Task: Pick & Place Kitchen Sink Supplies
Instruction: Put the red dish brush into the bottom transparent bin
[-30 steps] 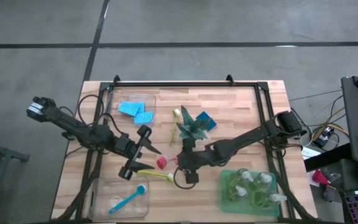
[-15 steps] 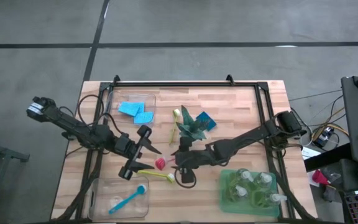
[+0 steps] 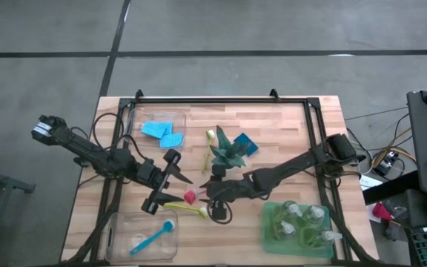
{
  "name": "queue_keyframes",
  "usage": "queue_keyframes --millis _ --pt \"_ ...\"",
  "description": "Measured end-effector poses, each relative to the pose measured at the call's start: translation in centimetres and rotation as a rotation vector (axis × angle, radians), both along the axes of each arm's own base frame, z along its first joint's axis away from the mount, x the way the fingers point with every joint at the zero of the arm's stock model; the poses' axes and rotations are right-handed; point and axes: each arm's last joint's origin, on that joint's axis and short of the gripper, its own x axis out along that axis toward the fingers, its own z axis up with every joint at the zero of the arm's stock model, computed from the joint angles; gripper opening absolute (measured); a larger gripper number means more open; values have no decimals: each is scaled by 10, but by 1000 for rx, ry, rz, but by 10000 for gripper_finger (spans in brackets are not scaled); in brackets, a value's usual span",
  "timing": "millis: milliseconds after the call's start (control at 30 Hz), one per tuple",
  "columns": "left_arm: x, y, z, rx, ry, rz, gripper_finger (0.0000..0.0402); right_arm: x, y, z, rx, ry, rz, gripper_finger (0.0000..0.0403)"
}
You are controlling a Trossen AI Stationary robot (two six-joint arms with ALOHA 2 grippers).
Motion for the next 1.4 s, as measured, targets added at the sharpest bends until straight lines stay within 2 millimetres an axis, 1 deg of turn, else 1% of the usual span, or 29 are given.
queue_keyframes --millis 100,167,300,433,567,733,800,1033,1133,1200,1333,1400 --pt "0 0 0 1 0 1 234 4 1 -13 -20 18 -2 210" --pt "0 0 0 -1 0 0 234 5 0 -16 -28 28 -22 210" --pt "0 0 0 -13 5 -5 234 5 -2 -14 -24 16 -31 206" --pt "0 0 0 -9 4 -4 234 5 -1 -13 -21 12 -29 184" --pt "0 0 0 -7 3 -3 234 5 -2 -13 -18 9 -32 136" --pt "0 0 0 -9 4 -4 234 5 -2 -11 -24 6 -32 47" --pt "0 0 0 -8 4 -3 234 5 -2 -11 -26 3 -29 22" --pt "0 0 0 -9 4 -4 234 5 0 -3 -26 -27 0 18" --pt "0 0 0 -9 5 -4 234 7 2 17 9 -112 21 10" --pt "0 0 0 -9 5 -4 234 6 3 26 7 -135 30 6" --pt "0 0 0 -12 6 -5 234 7 6 20 -3 -89 67 6" --pt "0 0 0 -15 7 -6 234 7 7 25 29 -109 86 6"
